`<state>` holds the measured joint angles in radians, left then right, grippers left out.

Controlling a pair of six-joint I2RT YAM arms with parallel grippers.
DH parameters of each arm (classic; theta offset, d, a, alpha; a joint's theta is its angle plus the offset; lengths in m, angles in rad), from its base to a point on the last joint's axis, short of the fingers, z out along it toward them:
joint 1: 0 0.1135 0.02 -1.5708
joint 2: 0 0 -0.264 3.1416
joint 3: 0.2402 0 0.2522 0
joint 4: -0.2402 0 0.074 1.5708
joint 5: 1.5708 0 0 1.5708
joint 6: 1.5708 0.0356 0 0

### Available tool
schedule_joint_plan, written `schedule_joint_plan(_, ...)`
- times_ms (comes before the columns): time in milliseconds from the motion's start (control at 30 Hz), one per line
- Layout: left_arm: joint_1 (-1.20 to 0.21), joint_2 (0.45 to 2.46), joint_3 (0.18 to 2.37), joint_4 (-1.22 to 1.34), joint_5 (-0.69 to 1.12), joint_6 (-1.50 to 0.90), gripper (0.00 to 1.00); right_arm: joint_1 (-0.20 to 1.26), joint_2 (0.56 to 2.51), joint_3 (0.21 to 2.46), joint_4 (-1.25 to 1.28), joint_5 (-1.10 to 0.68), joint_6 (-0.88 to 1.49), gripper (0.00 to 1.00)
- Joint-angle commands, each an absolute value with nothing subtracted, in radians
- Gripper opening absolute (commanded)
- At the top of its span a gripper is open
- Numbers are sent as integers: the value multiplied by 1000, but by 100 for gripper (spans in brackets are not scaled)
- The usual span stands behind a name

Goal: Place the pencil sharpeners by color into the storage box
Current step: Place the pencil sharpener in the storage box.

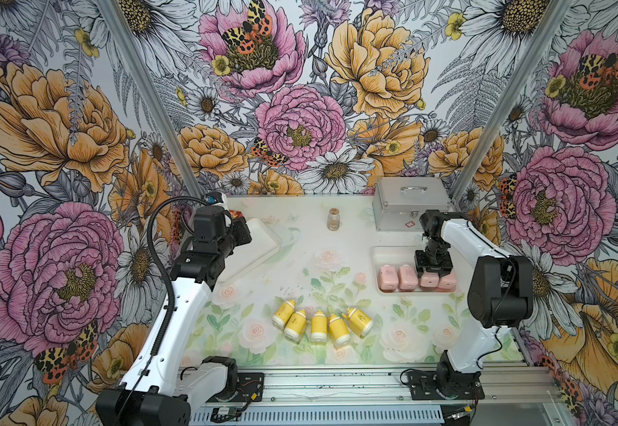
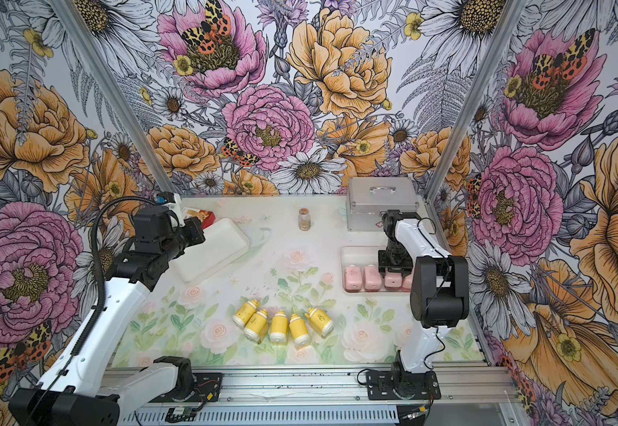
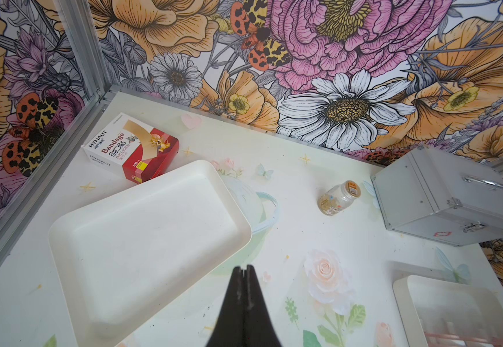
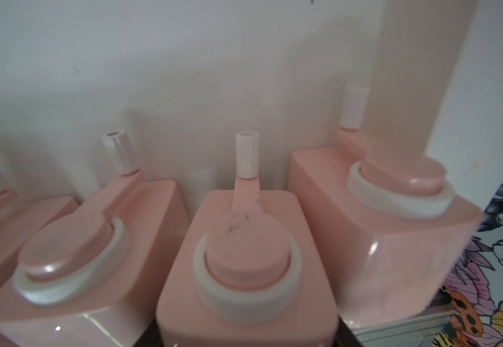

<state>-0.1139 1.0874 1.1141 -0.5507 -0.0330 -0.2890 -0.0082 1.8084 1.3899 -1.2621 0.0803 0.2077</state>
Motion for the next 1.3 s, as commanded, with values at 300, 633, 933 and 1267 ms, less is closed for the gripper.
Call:
schedule_joint_plan(300,-112,1078,1125,-544,-15,-296,0,-36,1846,1387,-1243,58,206,37)
schedule_joint_plan(633,-111,1081,1125,-543,-18,-296,0,-39,1863,1384,-1238,48,206,40)
schedule_joint_plan(933,-112,1080,1125,-543,-17,-296,0,-40,1865,1379,-1238,46,208,45)
schedule_joint_plan(1267,-112,1078,1126,-543,-17,-296,0,-40,1861,1376,-1237,48,207,52)
